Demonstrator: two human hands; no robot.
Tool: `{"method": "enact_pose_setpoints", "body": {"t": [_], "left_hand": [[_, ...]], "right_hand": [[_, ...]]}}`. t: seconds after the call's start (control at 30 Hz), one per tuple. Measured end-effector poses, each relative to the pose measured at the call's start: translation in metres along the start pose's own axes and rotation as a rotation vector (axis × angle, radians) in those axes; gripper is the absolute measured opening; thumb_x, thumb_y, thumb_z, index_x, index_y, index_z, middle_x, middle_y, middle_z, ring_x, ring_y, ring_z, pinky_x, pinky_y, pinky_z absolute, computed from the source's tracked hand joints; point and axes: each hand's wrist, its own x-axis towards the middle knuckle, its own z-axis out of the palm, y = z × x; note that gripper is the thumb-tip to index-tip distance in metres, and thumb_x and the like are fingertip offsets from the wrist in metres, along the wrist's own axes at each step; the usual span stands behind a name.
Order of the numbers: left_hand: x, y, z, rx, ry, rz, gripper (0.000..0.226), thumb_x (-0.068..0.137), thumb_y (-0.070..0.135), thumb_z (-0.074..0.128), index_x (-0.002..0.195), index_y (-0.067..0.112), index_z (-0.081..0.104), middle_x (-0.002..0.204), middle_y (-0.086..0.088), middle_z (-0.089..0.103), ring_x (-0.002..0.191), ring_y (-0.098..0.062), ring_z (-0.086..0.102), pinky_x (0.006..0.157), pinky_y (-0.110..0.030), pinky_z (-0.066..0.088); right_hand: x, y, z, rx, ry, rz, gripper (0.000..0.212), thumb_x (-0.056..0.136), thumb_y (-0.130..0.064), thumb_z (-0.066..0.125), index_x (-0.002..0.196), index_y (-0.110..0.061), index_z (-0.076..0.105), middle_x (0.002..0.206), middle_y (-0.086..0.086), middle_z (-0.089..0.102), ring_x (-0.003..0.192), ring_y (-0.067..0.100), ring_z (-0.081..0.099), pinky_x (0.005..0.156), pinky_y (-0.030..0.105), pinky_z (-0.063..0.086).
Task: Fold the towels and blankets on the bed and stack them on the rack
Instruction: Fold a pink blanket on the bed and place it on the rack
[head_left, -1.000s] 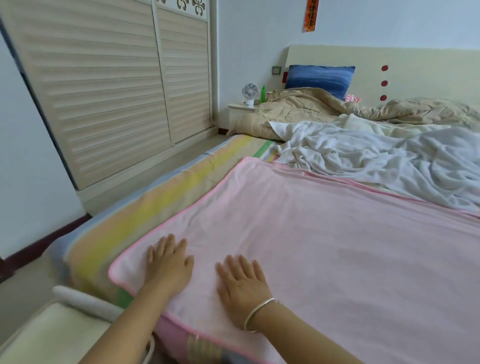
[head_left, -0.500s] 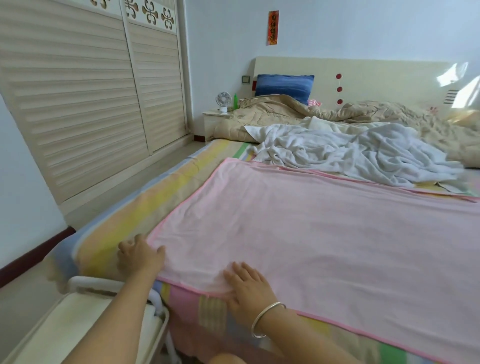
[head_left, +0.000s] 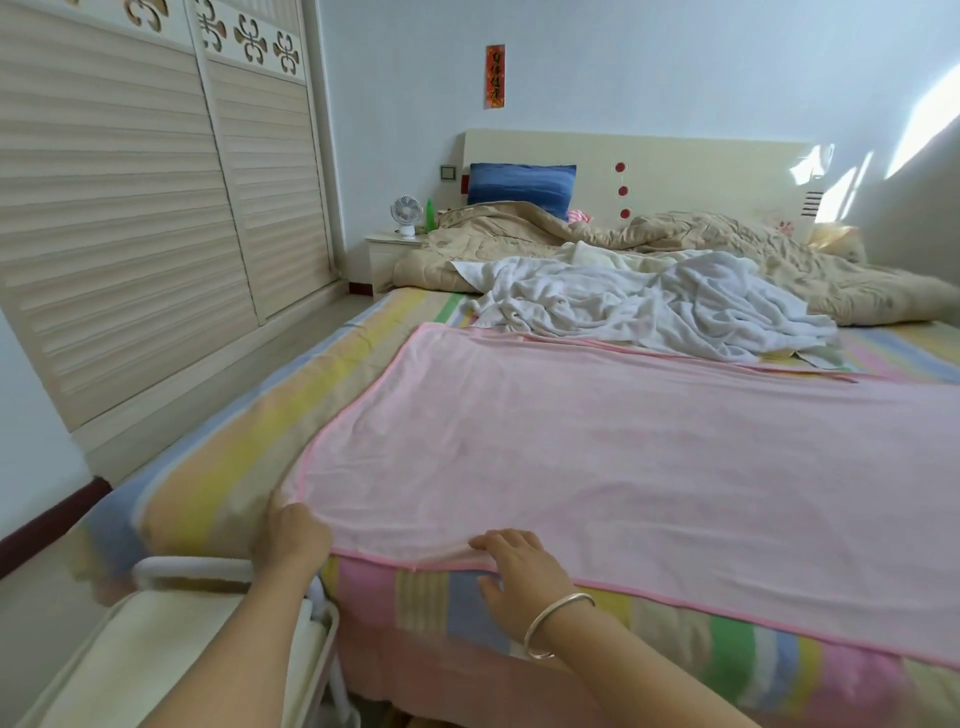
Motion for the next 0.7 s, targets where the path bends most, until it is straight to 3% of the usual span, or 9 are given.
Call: {"method": "enact_pose_setpoints", "body": {"t": [0.07, 0.2, 0.33, 0.53, 0.7], "left_hand": [[-0.003, 0.0, -0.001, -0.023, 0.015, 0.001, 0.045, 0.088, 0.014, 0.047, 0.131, 0.001, 0.054, 0.153, -0.005, 0.03, 0.124, -0.03, 0.048, 0.093, -0.036, 0.045], [-0.009, -0.002, -0.008, -0.042, 0.058, 0.074, 0.054, 0.086, 0.011, 0.047, 0.139, 0.009, 0.048, 0.147, -0.004, 0.042, 0.128, -0.029, 0.046, 0.101, -0.038, 0.043], [-0.018, 0.014, -0.014, -0.036, 0.115, 0.209, 0.045, 0.09, 0.011, 0.046, 0.133, 0.017, 0.056, 0.138, -0.004, 0.054, 0.123, -0.025, 0.051, 0.101, -0.036, 0.041], [-0.054, 0.089, -0.011, -0.118, 0.055, 0.44, 0.043, 0.089, 0.005, 0.042, 0.127, 0.017, 0.059, 0.138, -0.003, 0.053, 0.122, -0.027, 0.053, 0.101, -0.035, 0.041], [-0.117, 0.184, -0.008, -0.154, 0.018, 0.635, 0.043, 0.09, 0.005, 0.04, 0.129, 0.017, 0.057, 0.138, -0.002, 0.05, 0.125, -0.025, 0.049, 0.102, -0.035, 0.04]], "right_hand": [[0.002, -0.004, 0.003, 0.017, 0.006, -0.002, 0.045, 0.095, -0.02, 0.043, 0.141, -0.025, 0.042, 0.144, -0.009, 0.042, 0.138, 0.014, 0.026, 0.109, 0.031, 0.032], [0.005, -0.015, 0.007, 0.019, 0.021, -0.028, 0.044, 0.095, -0.02, 0.043, 0.138, -0.025, 0.045, 0.141, -0.007, 0.045, 0.136, 0.014, 0.029, 0.108, 0.03, 0.032], [0.0, -0.02, 0.006, 0.08, 0.048, -0.033, 0.041, 0.095, -0.022, 0.044, 0.136, -0.025, 0.047, 0.139, -0.007, 0.047, 0.135, 0.014, 0.03, 0.107, 0.031, 0.033], [-0.032, 0.009, -0.021, 0.158, 0.114, 0.035, 0.036, 0.1, -0.032, 0.042, 0.134, -0.027, 0.049, 0.138, -0.006, 0.048, 0.132, 0.014, 0.035, 0.107, 0.028, 0.032], [-0.069, 0.075, -0.067, 0.368, 0.159, 0.225, 0.034, 0.101, -0.034, 0.039, 0.124, -0.02, 0.06, 0.127, -0.001, 0.06, 0.119, 0.017, 0.052, 0.101, 0.03, 0.039]]}}
